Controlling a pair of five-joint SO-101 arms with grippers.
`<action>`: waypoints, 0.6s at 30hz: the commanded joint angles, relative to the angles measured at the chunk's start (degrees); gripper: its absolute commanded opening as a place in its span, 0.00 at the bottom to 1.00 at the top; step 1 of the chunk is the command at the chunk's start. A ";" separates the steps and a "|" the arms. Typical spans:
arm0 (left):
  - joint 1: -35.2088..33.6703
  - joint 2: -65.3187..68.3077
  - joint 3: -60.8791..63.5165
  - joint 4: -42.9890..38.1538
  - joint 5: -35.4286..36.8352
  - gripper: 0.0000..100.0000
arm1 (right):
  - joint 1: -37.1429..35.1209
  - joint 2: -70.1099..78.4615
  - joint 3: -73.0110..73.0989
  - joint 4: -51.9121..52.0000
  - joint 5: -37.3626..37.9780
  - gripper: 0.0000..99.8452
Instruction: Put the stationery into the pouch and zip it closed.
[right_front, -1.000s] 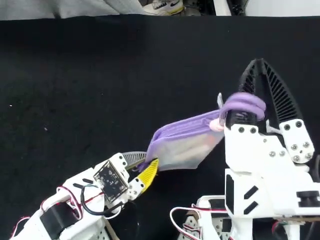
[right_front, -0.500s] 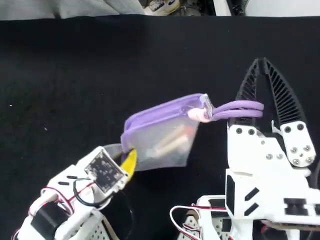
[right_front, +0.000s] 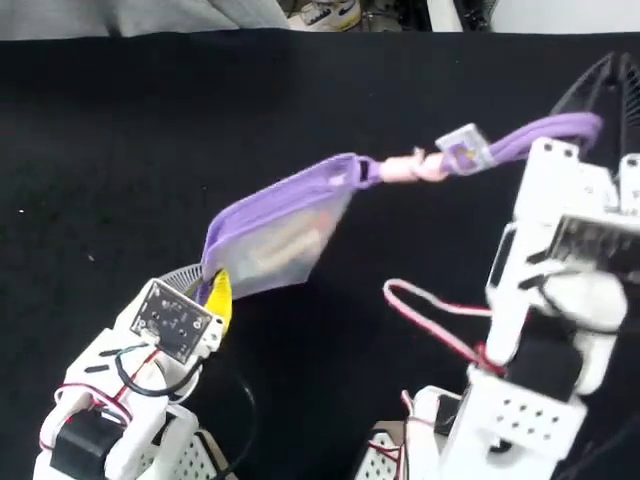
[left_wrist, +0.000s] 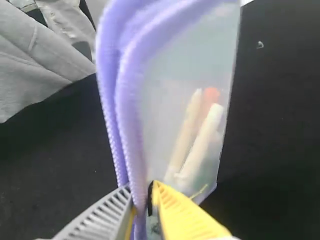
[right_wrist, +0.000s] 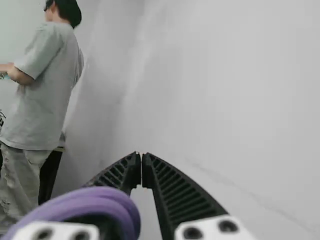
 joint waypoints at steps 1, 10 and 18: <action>-1.27 -0.53 -3.65 -0.53 0.44 0.03 | 5.80 6.99 -7.34 -1.67 -0.44 0.01; -7.87 -0.53 -0.84 -5.63 3.16 0.03 | 12.40 14.55 -10.77 -2.29 -0.44 0.01; -7.78 -0.53 0.48 -7.12 3.25 0.03 | 14.77 24.40 -10.33 -9.76 0.00 0.01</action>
